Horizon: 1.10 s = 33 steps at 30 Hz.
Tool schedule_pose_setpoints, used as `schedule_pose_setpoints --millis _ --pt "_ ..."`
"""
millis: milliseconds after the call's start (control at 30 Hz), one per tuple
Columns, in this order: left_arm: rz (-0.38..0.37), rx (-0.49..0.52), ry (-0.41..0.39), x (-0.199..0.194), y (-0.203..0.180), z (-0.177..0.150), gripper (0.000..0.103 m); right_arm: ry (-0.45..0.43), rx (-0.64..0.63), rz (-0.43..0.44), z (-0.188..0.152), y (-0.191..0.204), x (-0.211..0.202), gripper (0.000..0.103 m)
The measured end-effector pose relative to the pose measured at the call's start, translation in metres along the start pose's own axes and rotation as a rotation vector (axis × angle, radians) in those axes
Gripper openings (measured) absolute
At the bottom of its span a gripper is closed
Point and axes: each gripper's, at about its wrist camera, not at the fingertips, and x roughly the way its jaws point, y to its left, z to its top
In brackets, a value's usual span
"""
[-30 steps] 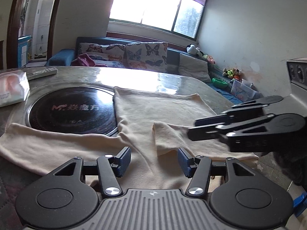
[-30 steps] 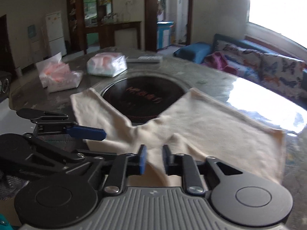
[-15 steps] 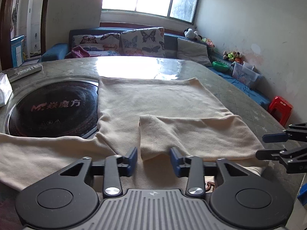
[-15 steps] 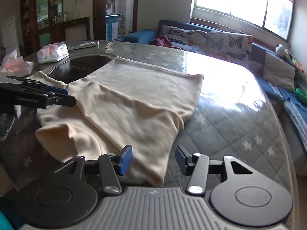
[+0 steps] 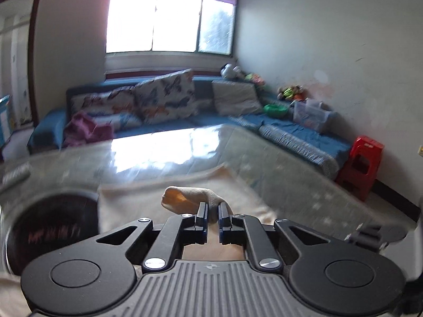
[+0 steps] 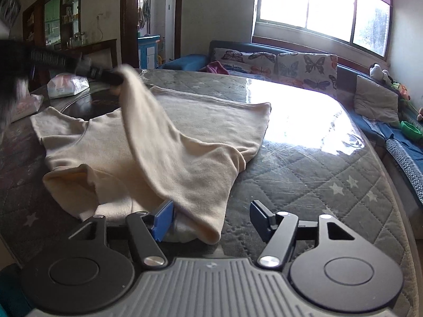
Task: Fold clothes
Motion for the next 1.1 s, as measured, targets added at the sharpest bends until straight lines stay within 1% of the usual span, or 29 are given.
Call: schedule_pose_setpoints --millis 100,233,333,433,533,633,667,800,967,1100 --pt "-0.043 0.040 -0.042 0.001 -0.019 0.029 0.008 -0.014 0.016 -0.002 -0.001 0.000 0.001 0.066" --pt "-0.081 0.086 -0.081 0.000 -0.038 0.052 0.008 -0.034 0.034 -0.037 -0.004 -0.003 0.001 0.066" --pt "-0.096 0.113 -0.101 -0.001 -0.048 0.056 0.008 -0.047 0.079 -0.032 -0.005 -0.011 -0.002 0.067" --pt "-0.101 0.111 -0.096 0.001 -0.047 0.050 0.008 -0.062 0.110 -0.035 -0.006 -0.017 -0.007 0.067" --pt "-0.087 0.085 -0.081 0.001 -0.036 0.040 0.008 -0.034 0.076 -0.085 -0.009 -0.017 -0.005 0.067" --pt "-0.070 0.053 -0.073 -0.004 -0.017 0.027 0.008 -0.020 0.049 -0.140 -0.014 -0.017 -0.004 0.067" --pt "-0.065 0.042 -0.070 -0.007 -0.010 0.021 0.008 -0.020 0.049 -0.146 -0.015 -0.018 -0.006 0.067" --pt "-0.040 -0.015 -0.037 -0.015 0.019 -0.014 0.008 -0.010 0.049 -0.150 -0.018 -0.022 -0.012 0.067" --pt "0.017 -0.065 0.051 -0.015 0.046 -0.070 0.008 0.016 0.000 -0.141 -0.016 -0.019 -0.015 0.067" --pt "0.039 -0.101 0.126 -0.013 0.060 -0.101 0.010 0.067 -0.054 -0.112 -0.013 -0.018 -0.019 0.067"
